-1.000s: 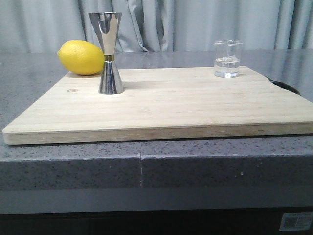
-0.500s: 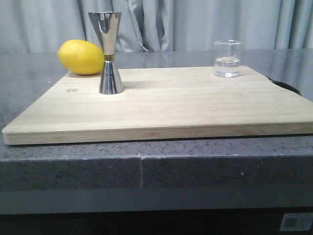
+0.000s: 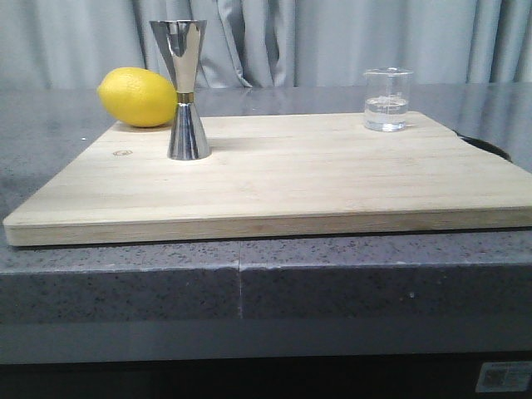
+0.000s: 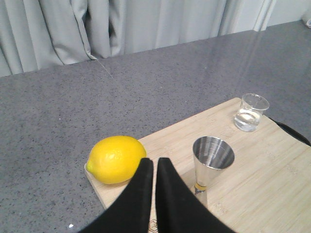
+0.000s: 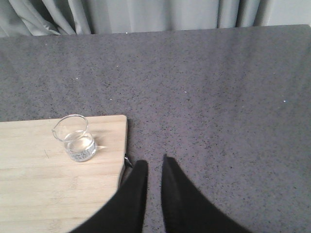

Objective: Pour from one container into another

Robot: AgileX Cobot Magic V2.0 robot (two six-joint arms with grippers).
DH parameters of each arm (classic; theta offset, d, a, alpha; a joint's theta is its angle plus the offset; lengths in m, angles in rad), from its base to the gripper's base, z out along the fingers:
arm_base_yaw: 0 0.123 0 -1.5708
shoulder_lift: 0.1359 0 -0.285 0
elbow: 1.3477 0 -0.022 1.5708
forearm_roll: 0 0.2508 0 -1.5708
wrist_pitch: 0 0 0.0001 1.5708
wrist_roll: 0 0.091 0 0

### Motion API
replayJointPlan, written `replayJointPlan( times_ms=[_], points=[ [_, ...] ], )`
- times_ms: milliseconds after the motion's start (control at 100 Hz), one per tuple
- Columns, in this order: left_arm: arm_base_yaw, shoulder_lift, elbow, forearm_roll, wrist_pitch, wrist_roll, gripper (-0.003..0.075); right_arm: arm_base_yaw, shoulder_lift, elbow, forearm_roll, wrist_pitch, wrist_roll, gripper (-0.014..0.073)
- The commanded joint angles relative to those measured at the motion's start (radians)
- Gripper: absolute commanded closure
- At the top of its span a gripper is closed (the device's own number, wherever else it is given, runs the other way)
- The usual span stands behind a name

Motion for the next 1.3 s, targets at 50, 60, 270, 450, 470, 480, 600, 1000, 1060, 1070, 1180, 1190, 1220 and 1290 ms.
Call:
replayJointPlan(
  times_ms=[50, 60, 270, 450, 470, 480, 600, 1000, 1060, 1070, 1180, 1190, 1220, 1290],
  points=[
    [0.001, -0.011, -0.026, -0.08, -0.005, 0.015, 0.0737, -0.002, -0.002, -0.034, 0.014, -0.071, -0.01, 0.0302],
    [0.001, -0.011, -0.026, -0.082, -0.005, 0.015, 0.0737, -0.002, -0.002, -0.034, 0.014, -0.074, -0.01, 0.0291],
    [0.001, -0.011, -0.026, -0.133, 0.006, 0.015, 0.0615, -0.002, -0.002, -0.034, 0.014, -0.125, -0.01, 0.0011],
    [0.001, -0.011, -0.026, -0.191, 0.006, 0.015, 0.0287, -0.002, -0.002, -0.034, 0.014, -0.129, -0.01, -0.0006],
    [0.001, -0.011, -0.026, -0.194, 0.003, 0.015, 0.0245, -0.002, -0.002, -0.034, 0.014, -0.129, -0.01, -0.0006],
    [0.001, -0.011, -0.026, -0.196, 0.0, 0.015, 0.0218, -0.002, -0.002, -0.034, 0.014, -0.129, -0.01, -0.0006],
    [0.001, -0.011, -0.026, -0.196, -0.028, 0.015, 0.0059, -0.002, -0.002, -0.034, 0.014, -0.131, -0.01, -0.0006],
    [0.001, 0.009, -0.024, -0.272, -0.018, 0.162, 0.0052, -0.002, 0.068, -0.034, 0.024, -0.116, -0.01, -0.0006],
    [0.001, 0.027, -0.02, -0.277, 0.009, 0.215, 0.0056, -0.002, 0.079, -0.034, 0.029, -0.115, -0.01, -0.0006],
    [0.001, 0.03, -0.017, -0.279, 0.012, 0.221, 0.0056, -0.002, 0.079, -0.034, 0.029, -0.115, -0.01, -0.0006],
    [0.001, 0.072, 0.03, -0.363, 0.052, 0.376, 0.0057, -0.002, 0.086, -0.034, 0.029, -0.116, -0.015, -0.0006],
    [0.001, 0.075, 0.03, -0.363, 0.055, 0.376, 0.0057, -0.002, 0.088, -0.033, 0.029, -0.116, -0.018, -0.0006],
    [0.001, 0.087, 0.05, -0.398, 0.066, 0.433, 0.0057, -0.002, 0.088, -0.031, 0.029, -0.116, -0.03, -0.0006],
    [0.001, 0.121, 0.093, -0.473, 0.111, 0.558, 0.0057, -0.002, 0.088, -0.022, 0.029, -0.129, -0.048, -0.0006]
  ],
)
